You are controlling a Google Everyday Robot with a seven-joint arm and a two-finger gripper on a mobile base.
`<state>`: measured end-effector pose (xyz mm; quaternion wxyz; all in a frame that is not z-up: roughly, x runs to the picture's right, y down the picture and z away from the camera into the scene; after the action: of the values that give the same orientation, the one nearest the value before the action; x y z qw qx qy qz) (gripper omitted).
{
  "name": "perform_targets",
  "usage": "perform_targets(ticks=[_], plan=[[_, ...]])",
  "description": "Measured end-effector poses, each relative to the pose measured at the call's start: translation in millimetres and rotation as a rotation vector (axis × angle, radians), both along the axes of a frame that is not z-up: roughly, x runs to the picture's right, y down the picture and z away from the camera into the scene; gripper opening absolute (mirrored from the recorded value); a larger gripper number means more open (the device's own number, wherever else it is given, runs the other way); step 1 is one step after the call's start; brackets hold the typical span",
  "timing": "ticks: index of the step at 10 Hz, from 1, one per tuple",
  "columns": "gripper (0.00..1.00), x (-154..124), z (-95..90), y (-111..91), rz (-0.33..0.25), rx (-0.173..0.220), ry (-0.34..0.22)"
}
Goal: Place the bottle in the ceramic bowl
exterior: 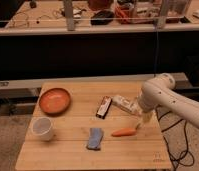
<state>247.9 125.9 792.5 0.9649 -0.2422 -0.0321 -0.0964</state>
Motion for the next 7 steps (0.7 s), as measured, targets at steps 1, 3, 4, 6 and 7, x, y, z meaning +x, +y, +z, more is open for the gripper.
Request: perform_targets(ticks=[1, 3, 4, 6, 7], plan=[[0.8, -2, 8.1, 2, -0.002, 0.0, -0.005], [0.8, -3, 15.1, 2, 0.001, -0.001, -0.007], [0.8, -2, 18.1, 4, 0.003, -0.007, -0.006], [0.8, -9, 28.1, 6, 0.006, -0.017, -0.017], [0.8, -7, 34.0, 8, 0.01, -0.026, -0.016]])
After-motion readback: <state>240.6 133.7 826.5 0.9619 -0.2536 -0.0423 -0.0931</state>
